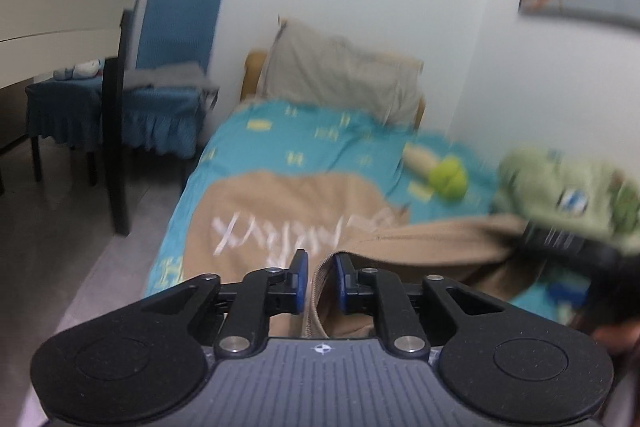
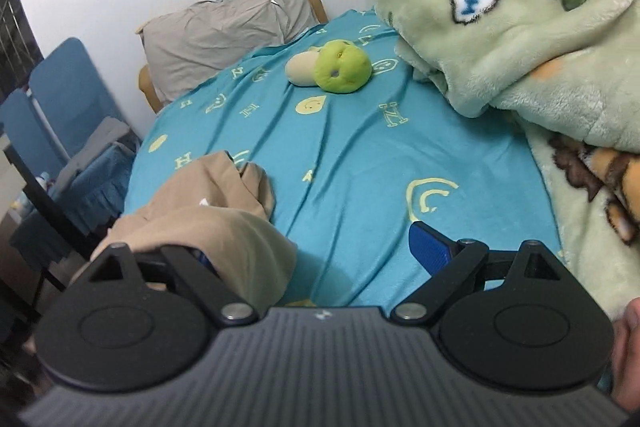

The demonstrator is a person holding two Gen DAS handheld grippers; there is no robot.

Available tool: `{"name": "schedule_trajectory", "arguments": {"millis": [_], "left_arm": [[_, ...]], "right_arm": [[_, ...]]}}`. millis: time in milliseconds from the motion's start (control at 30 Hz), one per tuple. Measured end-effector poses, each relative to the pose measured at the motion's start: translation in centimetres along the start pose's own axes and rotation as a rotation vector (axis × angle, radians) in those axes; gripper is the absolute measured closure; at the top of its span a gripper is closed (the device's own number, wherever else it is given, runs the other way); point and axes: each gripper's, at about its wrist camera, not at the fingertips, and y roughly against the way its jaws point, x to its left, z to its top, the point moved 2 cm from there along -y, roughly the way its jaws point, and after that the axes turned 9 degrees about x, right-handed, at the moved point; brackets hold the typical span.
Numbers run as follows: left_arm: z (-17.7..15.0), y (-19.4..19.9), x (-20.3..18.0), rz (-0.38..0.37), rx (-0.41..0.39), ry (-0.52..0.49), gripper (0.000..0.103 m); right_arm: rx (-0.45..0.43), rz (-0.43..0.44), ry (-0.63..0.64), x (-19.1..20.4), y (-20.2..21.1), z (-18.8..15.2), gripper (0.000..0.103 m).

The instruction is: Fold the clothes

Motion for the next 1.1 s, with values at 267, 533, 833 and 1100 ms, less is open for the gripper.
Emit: {"name": "schedule_trajectory", "arguments": {"millis": [267, 533, 833, 1100], "left_arm": [[-2.3, -4.5, -0.3, 0.184, 0.259, -0.098, 0.052], [-0.6, 0.3, 3.0, 0.262, 0.002, 0.119, 0.040], [2.9, 10.0, 4.1, 0.101, -0.482, 0.173, 0.078], [1.8, 7.9, 3.9, -0.007, -0.439, 0.141, 0.093]], "right_arm": [[-0.090, 0.036, -0.009, -0.1, 0.8, 0.6, 0.010], [-0.070, 0.076, 0.015, 0.3, 1.2, 1.9, 0.010], [0.144, 0.240, 0.283, 1.9, 2.4, 5.3, 0.010], [0.515, 0.393, 0.115, -2.8, -1.5, 3.6, 0.033]]}}
